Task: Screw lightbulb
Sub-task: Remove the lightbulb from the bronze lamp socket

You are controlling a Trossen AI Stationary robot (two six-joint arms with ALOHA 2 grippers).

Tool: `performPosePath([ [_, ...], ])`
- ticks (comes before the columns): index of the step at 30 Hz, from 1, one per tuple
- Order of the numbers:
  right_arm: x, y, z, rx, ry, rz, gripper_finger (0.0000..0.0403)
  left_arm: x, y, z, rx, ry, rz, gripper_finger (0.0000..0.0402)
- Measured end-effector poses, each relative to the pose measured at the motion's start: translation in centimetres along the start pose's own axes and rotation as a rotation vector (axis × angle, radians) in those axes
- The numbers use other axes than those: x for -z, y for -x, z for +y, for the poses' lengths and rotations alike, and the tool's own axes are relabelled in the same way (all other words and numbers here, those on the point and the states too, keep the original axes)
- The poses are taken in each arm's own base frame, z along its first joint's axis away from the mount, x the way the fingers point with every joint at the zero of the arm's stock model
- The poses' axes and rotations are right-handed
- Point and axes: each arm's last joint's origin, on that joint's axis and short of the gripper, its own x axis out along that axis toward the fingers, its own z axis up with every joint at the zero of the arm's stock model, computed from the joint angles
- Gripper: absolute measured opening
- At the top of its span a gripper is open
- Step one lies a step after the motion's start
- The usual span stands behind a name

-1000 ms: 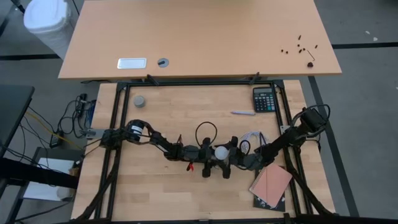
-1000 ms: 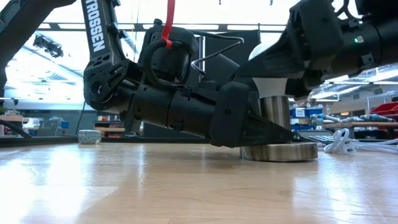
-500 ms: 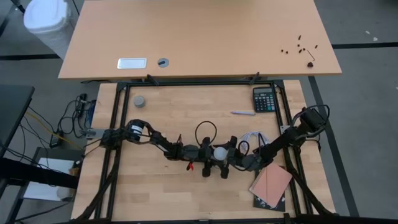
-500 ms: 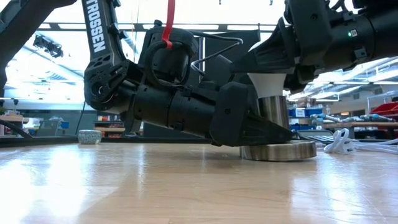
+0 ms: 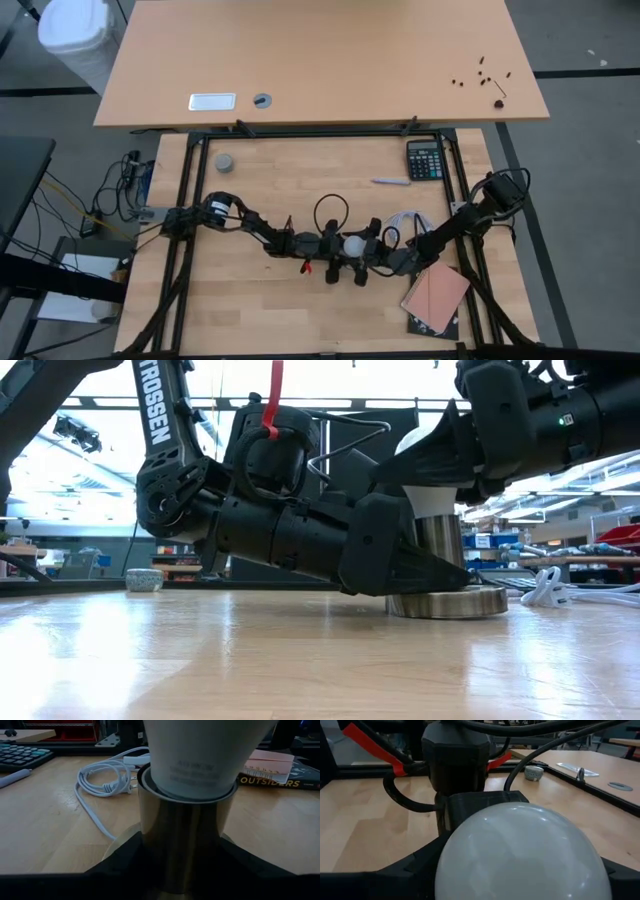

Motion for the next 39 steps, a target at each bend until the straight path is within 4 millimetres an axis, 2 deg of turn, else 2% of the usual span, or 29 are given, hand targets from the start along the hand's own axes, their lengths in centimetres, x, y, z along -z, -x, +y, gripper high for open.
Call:
performPosePath([
  [10,1.5,0.6,-1.4,0.005,-0.003,0.008,0.0305,0.1,0.0,-0.1,0.013,-0.013,0.010,0.0189],
  [27,-0.1,0.8,-1.7,-0.043,0.003,-0.032,0.0304,0.1,0.0,-0.1,0.014,-0.010,0.011,0.0189],
  [36,0.0,0.8,-1.7,-0.056,-0.003,-0.021,0.0253,0.1,0.0,-0.1,0.015,-0.011,0.011,0.0189],
  [39,0.0,0.8,-1.7,-0.056,-0.002,-0.021,0.0252,0.1,0.0,-0.1,0.016,-0.011,0.011,0.0189],
])
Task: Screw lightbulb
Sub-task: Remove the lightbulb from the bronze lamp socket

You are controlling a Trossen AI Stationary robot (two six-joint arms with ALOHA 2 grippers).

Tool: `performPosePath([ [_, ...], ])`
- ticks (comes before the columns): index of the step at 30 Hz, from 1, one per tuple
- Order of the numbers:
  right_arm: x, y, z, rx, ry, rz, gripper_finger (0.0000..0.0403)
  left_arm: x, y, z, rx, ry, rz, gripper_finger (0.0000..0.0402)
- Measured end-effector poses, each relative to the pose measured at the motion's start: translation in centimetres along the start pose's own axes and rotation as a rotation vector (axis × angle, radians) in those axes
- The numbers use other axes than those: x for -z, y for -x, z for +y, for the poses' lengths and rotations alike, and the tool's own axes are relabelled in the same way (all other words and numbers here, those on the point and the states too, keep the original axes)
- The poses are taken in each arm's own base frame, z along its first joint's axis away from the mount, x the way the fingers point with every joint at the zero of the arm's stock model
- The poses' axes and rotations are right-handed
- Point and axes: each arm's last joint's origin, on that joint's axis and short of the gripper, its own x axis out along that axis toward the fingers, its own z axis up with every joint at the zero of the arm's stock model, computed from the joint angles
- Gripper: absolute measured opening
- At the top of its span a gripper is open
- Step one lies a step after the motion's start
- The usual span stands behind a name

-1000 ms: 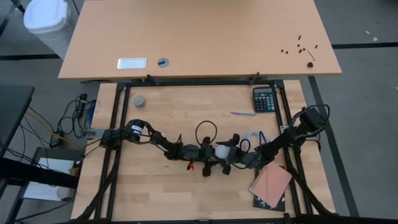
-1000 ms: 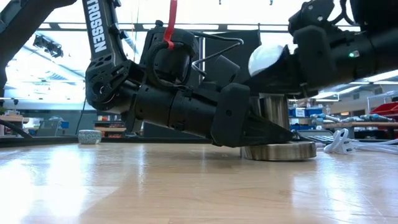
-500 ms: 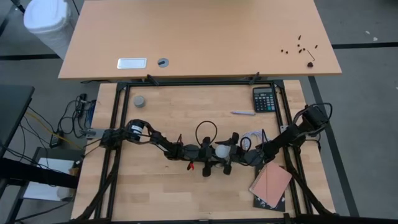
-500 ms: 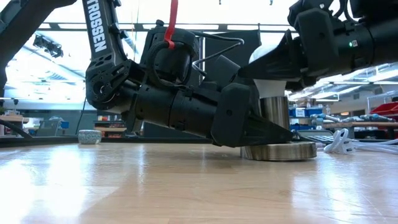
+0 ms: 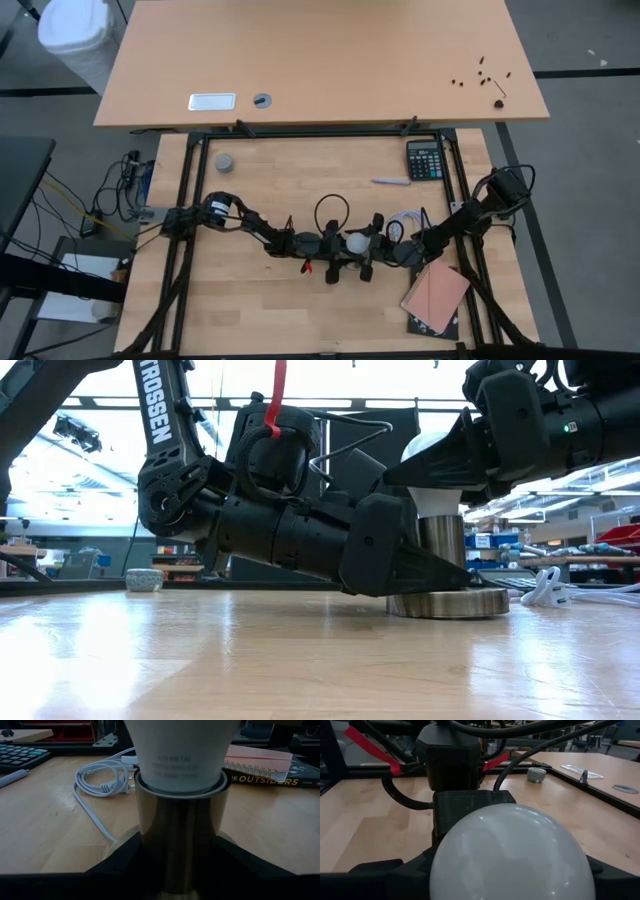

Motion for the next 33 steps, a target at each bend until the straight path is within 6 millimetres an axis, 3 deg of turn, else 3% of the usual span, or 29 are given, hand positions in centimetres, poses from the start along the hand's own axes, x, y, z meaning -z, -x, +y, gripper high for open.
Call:
performPosePath([
  [6,0.0,0.0,0.0,-0.006,0.004,0.001,0.0269,0.0,0.0,0.0,0.000,-0.001,0.000,0.0189],
  [21,0.0,-0.3,-0.1,-0.113,0.017,0.019,0.0256,0.0,0.0,-0.1,0.030,-0.017,0.001,0.0189],
  [33,0.8,0.2,-1.8,-0.232,-0.038,0.023,0.0255,0.0,0.0,-0.2,0.050,-0.019,0.004,0.0189],
])
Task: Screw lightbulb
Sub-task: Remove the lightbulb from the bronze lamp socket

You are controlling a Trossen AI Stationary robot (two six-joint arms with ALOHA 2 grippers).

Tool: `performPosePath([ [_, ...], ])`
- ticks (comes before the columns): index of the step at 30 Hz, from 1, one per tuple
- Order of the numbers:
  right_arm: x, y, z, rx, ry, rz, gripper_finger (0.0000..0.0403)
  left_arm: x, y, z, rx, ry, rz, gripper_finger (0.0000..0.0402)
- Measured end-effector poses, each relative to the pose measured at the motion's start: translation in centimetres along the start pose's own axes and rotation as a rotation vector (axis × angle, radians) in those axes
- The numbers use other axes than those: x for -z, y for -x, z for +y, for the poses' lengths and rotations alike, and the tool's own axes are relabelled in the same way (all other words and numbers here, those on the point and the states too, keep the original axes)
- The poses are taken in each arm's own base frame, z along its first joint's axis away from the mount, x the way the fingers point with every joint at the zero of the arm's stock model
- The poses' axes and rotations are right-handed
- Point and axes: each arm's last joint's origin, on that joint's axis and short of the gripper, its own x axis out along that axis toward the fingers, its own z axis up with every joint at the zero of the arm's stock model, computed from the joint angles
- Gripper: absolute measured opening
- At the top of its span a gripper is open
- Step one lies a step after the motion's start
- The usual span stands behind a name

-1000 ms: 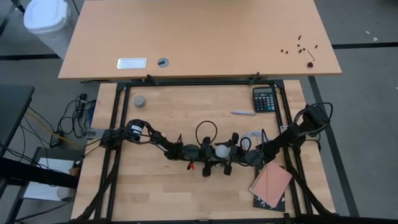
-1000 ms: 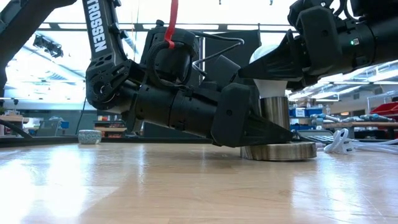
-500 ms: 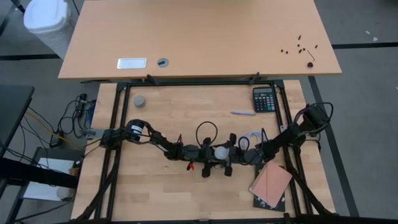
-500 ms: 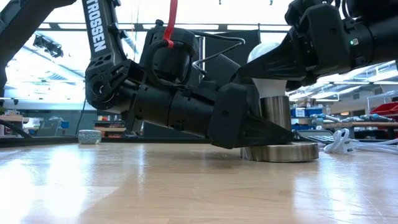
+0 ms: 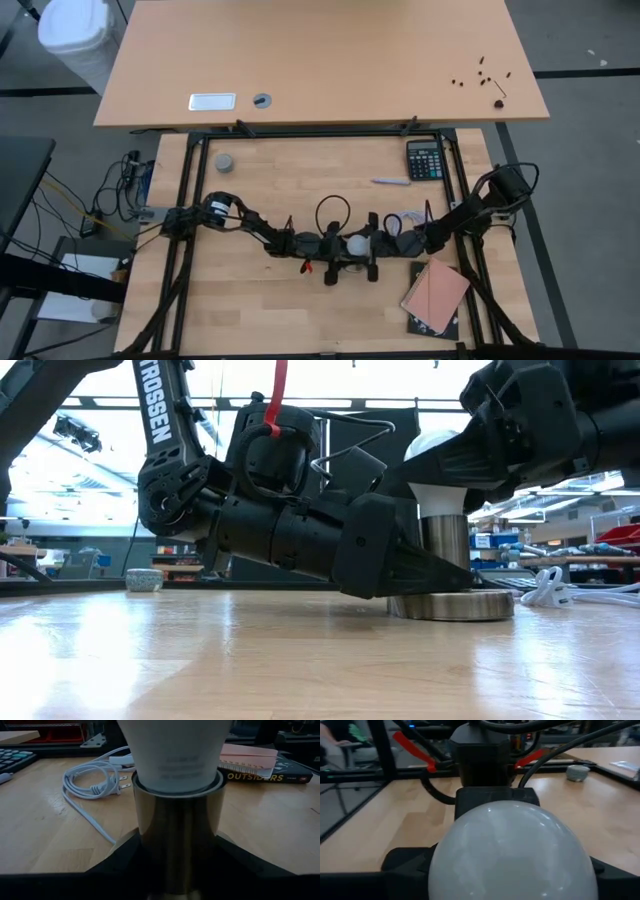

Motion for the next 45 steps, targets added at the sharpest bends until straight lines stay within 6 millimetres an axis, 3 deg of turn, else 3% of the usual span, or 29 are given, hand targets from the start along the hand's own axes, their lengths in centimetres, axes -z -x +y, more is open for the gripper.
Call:
performPosePath([
  [25,-0.3,-1.1,-5.8,-0.530,-0.013,0.073,0.0259,-0.3,0.0,-0.2,0.084,-0.008,-0.033,0.0188],
  [36,-0.8,-1.7,-6.3,-0.516,-0.085,0.082,0.0267,-0.3,0.0,-0.1,0.084,0.004,-0.039,0.0189],
  [45,-0.5,-1.5,-4.4,-0.364,-0.071,0.096,0.0316,-0.3,0.0,-0.1,0.072,-0.002,-0.039,0.0189],
])
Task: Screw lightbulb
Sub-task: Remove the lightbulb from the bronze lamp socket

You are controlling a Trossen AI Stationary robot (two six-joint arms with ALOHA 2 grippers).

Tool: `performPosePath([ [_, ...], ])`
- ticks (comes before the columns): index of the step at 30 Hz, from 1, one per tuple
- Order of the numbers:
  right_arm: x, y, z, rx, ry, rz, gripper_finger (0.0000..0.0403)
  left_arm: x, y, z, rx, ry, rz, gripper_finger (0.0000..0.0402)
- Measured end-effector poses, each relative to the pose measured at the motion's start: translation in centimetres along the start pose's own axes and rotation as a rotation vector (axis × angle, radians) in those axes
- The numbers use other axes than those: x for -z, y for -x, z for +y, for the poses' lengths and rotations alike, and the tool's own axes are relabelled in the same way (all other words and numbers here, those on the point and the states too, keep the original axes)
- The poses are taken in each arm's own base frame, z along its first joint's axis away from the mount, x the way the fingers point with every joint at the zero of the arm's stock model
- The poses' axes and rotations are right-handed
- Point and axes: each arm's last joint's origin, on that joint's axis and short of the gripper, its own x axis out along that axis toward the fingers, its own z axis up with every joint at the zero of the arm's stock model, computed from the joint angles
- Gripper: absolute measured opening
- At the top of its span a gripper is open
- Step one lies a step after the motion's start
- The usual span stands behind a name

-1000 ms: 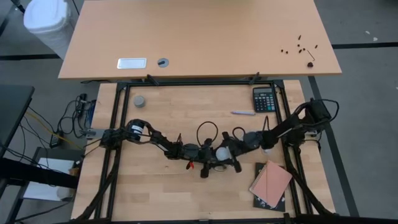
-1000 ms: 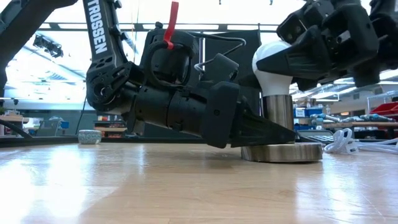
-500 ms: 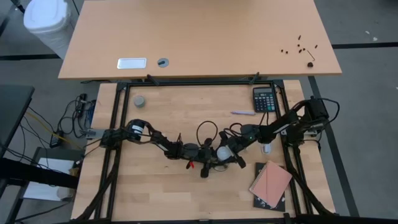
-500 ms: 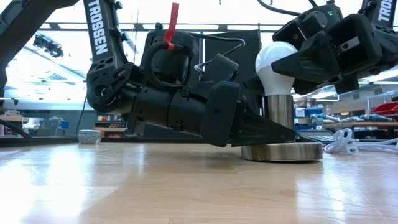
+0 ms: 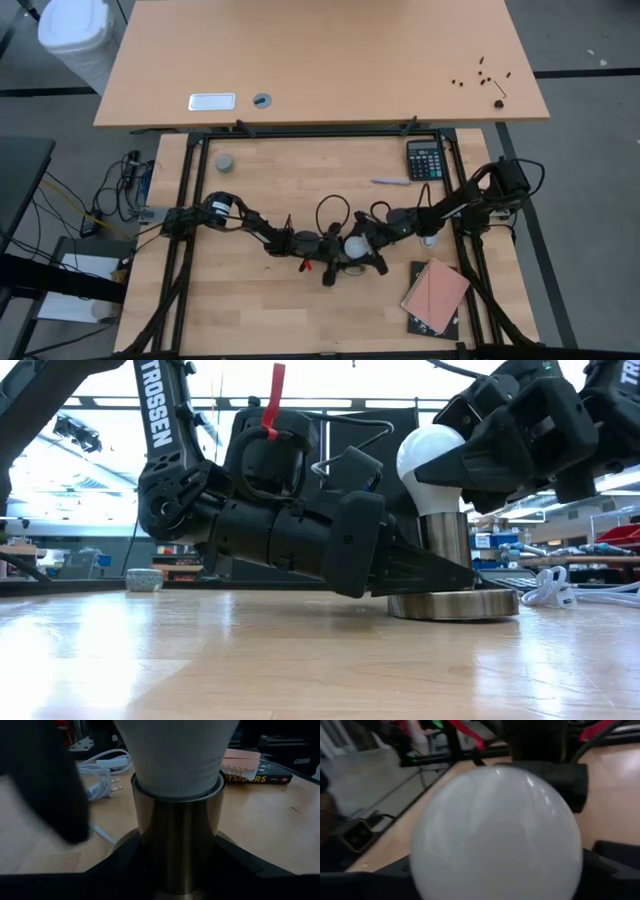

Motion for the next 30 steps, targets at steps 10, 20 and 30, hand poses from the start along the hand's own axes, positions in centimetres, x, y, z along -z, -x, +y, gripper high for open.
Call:
performPosePath([
  [10,-0.6,0.3,1.3,0.132,-0.028,0.148,0.0349,0.0,0.0,-0.1,0.002,0.019,-0.001,0.0188],
  [20,-5.4,0.5,3.7,0.299,-0.113,0.499,0.0350,0.0,0.0,0.0,-0.010,0.032,0.001,0.0188],
  [30,-8.4,0.0,4.8,0.364,-0.256,0.665,0.0350,-0.1,0.0,0.1,-0.074,0.077,-0.003,0.0189],
])
